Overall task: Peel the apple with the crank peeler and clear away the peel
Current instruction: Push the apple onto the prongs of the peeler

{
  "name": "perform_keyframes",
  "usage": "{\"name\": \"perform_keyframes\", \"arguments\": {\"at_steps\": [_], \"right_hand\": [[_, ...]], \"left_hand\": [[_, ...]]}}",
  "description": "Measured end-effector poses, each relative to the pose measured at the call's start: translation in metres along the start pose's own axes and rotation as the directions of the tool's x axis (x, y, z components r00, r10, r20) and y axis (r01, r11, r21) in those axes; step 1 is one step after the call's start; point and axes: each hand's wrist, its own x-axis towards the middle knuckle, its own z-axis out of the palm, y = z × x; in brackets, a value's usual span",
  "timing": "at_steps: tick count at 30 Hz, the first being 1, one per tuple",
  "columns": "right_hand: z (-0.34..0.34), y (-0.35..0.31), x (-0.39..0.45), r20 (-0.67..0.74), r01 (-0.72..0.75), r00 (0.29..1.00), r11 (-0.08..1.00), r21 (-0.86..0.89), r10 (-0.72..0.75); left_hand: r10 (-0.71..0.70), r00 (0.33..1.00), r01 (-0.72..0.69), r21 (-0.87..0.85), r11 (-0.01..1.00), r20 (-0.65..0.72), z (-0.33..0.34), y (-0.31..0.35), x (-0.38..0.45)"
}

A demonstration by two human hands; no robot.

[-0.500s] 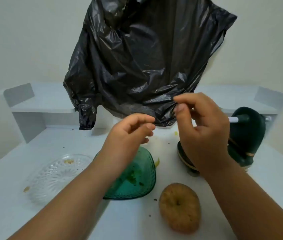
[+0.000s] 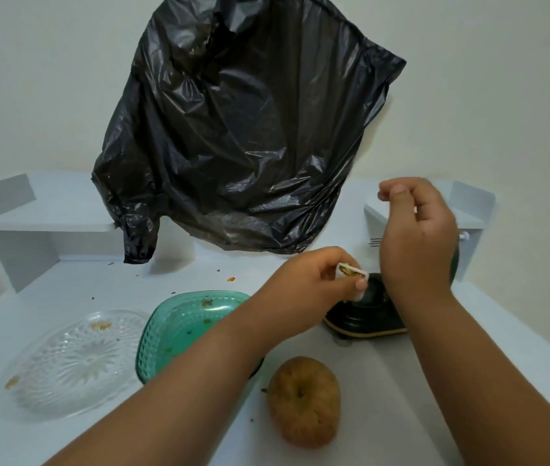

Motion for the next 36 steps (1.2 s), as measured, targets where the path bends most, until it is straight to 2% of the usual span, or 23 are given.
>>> {"name": "perform_keyframes", "arguments": {"at_steps": [3,5,8,10,12,14,17,19,23,26,28,30,33,36], "right_hand": [[0.000,0.008,-0.001,0.039,0.069,0.997,0.987,-0.147,-0.064],[0.000,0.010,0.002,0.063,0.162,0.986,0.962,-0.219,-0.152],[0.003,0.008,0.009,0.142,0.345,0.939,0.871,-0.350,-0.314],[0.004,0.006,0.013,0.153,0.376,0.926,0.837,-0.397,-0.344],[0.000,0.011,0.016,0.129,0.312,0.950,0.854,-0.417,-0.284],[-0.005,0.022,0.014,0.110,0.185,0.982,0.904,-0.386,-0.154],[-0.005,0.036,0.007,0.107,-0.093,0.988,0.980,-0.173,0.112],[-0.006,0.041,0.003,0.091,-0.146,0.984,0.985,-0.092,0.155],[-0.008,0.048,-0.001,-0.019,-0.120,0.993,0.992,-0.036,0.119],[-0.008,0.049,-0.001,-0.077,-0.300,0.949,0.950,0.087,0.307],[-0.007,0.050,-0.001,-0.044,-0.427,0.898,0.891,0.153,0.438],[-0.005,0.051,-0.001,0.014,-0.485,0.872,0.859,0.163,0.489],[-0.005,0.053,-0.004,0.049,-0.472,0.881,0.868,0.151,0.471],[-0.004,0.053,-0.004,0.033,-0.468,0.883,0.869,0.162,0.469]], "left_hand": [[0.040,0.998,-0.037,-0.068,0.997,0.042,-0.013,-0.002,-0.002],[0.013,0.998,-0.008,-0.084,0.996,0.063,-0.028,-0.008,-0.003],[-0.036,0.997,0.041,-0.065,0.997,0.074,-0.051,-0.015,-0.008],[-0.054,0.996,0.059,-0.081,0.995,0.068,-0.062,-0.019,-0.011],[-0.062,0.997,0.067,-0.109,0.992,0.050,-0.070,-0.024,-0.015],[-0.061,0.998,0.062,-0.122,0.991,0.012,-0.073,-0.030,-0.017],[-0.060,0.998,0.052,-0.201,0.978,-0.035,-0.075,-0.035,-0.019],[-0.078,0.997,0.074,-0.175,0.982,-0.019,-0.078,-0.035,-0.022],[-0.094,0.994,0.094,0.004,0.996,-0.056,-0.085,-0.024,-0.033],[0.012,0.984,0.033,0.248,0.968,-0.176,-0.076,-0.008,-0.048],[0.092,0.969,0.007,0.399,0.917,-0.229,-0.066,0.003,-0.062],[0.084,0.979,0.010,0.458,0.889,-0.185,-0.058,0.012,-0.075],[-0.023,0.999,0.006,0.497,0.868,0.028,-0.049,0.019,-0.092],[-0.099,0.980,-0.010,0.536,0.844,0.173,-0.033,0.021,-0.102]]}}
